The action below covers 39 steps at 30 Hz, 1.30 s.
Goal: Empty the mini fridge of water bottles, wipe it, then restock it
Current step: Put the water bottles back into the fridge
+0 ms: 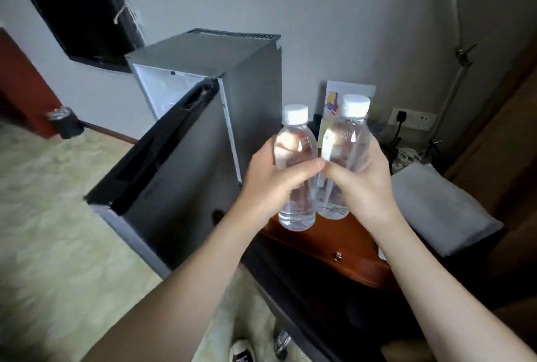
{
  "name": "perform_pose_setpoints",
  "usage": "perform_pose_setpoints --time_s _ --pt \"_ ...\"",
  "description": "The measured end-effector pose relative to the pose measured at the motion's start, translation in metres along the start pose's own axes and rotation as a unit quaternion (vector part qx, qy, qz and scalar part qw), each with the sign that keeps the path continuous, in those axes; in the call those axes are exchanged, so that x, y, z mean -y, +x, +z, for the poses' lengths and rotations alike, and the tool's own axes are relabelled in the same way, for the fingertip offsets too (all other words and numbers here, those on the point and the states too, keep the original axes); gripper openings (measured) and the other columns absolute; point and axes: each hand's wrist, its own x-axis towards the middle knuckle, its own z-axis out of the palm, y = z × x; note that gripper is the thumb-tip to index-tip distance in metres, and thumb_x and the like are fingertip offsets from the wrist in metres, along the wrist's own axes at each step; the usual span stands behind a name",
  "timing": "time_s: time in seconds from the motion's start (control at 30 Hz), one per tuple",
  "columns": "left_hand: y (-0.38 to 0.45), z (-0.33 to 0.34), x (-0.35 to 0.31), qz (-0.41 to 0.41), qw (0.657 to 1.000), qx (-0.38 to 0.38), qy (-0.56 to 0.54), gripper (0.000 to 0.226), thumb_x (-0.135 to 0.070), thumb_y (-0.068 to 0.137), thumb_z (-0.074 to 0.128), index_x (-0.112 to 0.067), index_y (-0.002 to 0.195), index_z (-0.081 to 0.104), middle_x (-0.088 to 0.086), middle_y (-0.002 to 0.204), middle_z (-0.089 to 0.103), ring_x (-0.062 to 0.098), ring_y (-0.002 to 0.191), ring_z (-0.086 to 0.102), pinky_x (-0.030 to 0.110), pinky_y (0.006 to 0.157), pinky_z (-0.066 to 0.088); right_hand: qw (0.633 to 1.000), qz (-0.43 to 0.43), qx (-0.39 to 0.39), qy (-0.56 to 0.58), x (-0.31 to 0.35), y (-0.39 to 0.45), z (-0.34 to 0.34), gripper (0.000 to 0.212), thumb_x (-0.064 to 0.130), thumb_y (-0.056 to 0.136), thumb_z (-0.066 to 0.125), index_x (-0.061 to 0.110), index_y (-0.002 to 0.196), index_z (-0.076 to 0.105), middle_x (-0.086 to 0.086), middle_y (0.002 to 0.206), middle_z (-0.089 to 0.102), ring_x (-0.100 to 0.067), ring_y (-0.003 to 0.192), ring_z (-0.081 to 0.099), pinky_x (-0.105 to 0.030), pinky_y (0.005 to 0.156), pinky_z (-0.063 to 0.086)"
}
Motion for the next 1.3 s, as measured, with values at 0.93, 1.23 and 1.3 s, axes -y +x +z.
perform_pose_setpoints --time_s 0.93,1.23,1.3 --pt "-0.244 -0.506 -0.126 0.103 0.892 -0.436 0.055 0.031 -0.034 0.064 0.082 -0.031 0.091 0.070 -0.001 0.085 0.074 0.016 0.080 0.072 0.030 0.066 0.057 0.927 0.053 0.336 0.157 0.116 -0.168 0.567 0.058 0.040 0.051 0.083 0.031 0.105 0.063 0.014 0.091 0.075 -0.003 0.083 0.072 -0.013 0.061 0.053" --pt "-0.157 -0.571 -0.093 0.075 0.905 -0.414 0.060 0.049 -0.039 0.059 0.083 -0.015 0.099 0.067 -0.001 0.082 0.073 0.015 0.074 0.072 0.031 0.063 0.059 0.941 0.047 0.297 0.158 0.068 -0.097 0.625 0.050 0.022 0.061 0.086 0.021 0.104 0.062 0.012 0.086 0.075 -0.003 0.081 0.072 -0.013 0.064 0.053" --pt "-0.127 -0.580 -0.082 0.066 0.909 -0.404 0.075 0.049 -0.040 0.060 0.084 -0.017 0.100 0.067 -0.001 0.085 0.074 0.017 0.078 0.073 0.038 0.068 0.061 0.945 0.044 0.286 0.153 0.054 -0.073 0.631 0.053 0.028 0.059 0.086 0.020 0.106 0.062 0.013 0.087 0.074 -0.002 0.082 0.072 -0.013 0.064 0.053"
